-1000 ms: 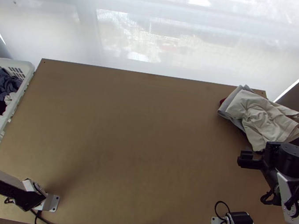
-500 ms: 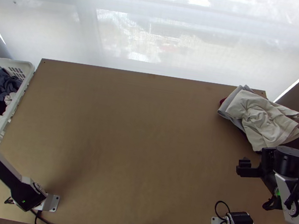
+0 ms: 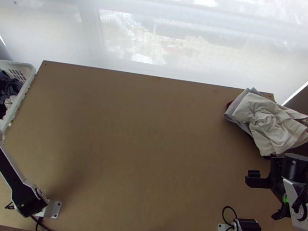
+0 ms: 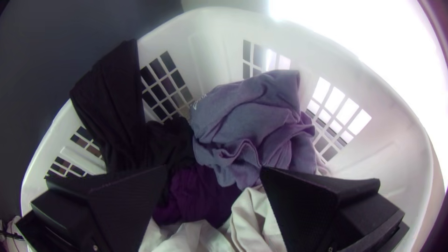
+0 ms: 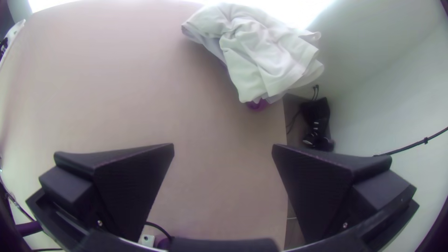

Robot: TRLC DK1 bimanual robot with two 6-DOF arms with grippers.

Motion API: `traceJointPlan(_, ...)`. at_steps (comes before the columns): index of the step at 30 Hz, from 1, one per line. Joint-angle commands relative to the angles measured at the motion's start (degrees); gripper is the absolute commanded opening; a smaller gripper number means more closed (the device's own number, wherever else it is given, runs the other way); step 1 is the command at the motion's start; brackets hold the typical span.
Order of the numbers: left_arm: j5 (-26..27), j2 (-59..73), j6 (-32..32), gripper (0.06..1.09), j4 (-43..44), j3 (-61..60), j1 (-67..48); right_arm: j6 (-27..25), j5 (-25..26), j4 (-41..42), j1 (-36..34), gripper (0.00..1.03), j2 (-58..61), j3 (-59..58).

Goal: Fold the t-shirt

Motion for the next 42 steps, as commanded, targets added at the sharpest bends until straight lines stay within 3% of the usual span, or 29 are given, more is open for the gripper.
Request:
traceJointPlan(1,-1.1,6.2,-1.4,1.03,8.3,2.4,-1.0,0.0,0.0,-1.3,-2.1,0.98,0.0,-1.6)
traceJointPlan(12,-1.6,12.2,-2.8,1.03,11.8,3.5,-0.5,-0.1,0.0,-1.4,-2.9,0.98,0.9,-2.9)
traceJointPlan(13,-1.6,12.4,-2.8,0.98,11.6,3.5,-0.4,-0.2,0.0,-1.5,-3.0,0.98,1.0,-2.9)
traceJointPlan(15,-1.6,12.5,-2.8,0.8,11.2,3.5,-0.3,-0.3,0.0,-1.4,-3.0,0.98,1.0,-3.0)
traceJointPlan(19,-0.3,12.1,-2.5,0.09,13.3,3.5,0.8,-0.3,0.0,-1.5,-3.0,0.98,1.0,-3.3)
traceJointPlan(26,1.9,5.7,-4.1,0.09,7.4,3.3,1.3,-0.2,0.0,-1.1,-3.0,0.98,-0.2,-4.3)
traceJointPlan(42,14.0,-19.8,-14.7,0.09,-7.1,-0.9,2.9,0.0,-0.1,-0.5,-1.5,0.98,-4.6,-5.1)
